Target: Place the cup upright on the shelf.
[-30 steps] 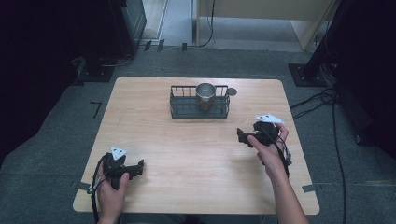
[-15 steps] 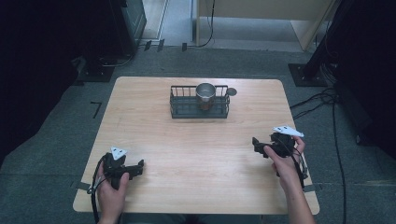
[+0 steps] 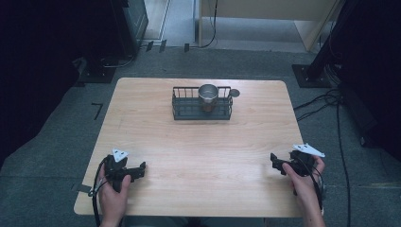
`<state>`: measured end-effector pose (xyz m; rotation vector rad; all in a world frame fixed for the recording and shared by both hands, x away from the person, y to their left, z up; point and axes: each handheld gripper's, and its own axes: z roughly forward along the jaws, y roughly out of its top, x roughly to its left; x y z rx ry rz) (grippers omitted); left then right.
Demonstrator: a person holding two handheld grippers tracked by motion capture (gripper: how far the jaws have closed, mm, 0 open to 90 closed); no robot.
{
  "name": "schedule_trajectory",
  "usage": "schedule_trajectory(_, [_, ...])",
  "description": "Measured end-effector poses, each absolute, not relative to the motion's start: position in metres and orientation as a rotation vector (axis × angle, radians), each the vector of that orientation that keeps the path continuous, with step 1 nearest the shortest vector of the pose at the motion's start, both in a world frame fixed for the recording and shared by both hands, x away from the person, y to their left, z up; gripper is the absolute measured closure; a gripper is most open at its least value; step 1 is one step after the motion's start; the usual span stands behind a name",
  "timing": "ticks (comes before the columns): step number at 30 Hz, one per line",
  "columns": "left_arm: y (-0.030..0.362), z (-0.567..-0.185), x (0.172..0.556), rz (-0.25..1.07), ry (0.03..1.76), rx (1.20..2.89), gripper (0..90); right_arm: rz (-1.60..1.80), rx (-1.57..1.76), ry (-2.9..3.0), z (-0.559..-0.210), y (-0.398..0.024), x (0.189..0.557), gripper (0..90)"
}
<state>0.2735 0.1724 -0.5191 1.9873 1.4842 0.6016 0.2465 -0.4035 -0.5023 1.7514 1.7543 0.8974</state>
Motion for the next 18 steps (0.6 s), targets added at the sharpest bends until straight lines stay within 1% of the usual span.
schedule_trajectory(3, [0.172, -0.519, 0.274, 0.602, 1.484, 1.988, 0.0, 0.875, 1.763, 1.751, -0.508, -0.408, 0.239, 0.0])
schedule_trajectory(8, [0.172, -0.519, 0.273, 0.602, 1.484, 1.987, 0.0, 0.758, 1.761, 1.79, -0.525, -0.414, 0.216, 0.0])
schedule_trajectory(10, [0.172, -0.519, 0.273, 0.602, 1.484, 1.987, 0.0, 0.769, 1.765, 1.769, -0.527, -0.418, 0.21, 0.0])
schedule_trajectory(18, [0.172, -0.519, 0.273, 0.602, 1.484, 1.987, 0.0, 0.767, 1.766, 1.772, -0.527, -0.421, 0.207, 0.0])
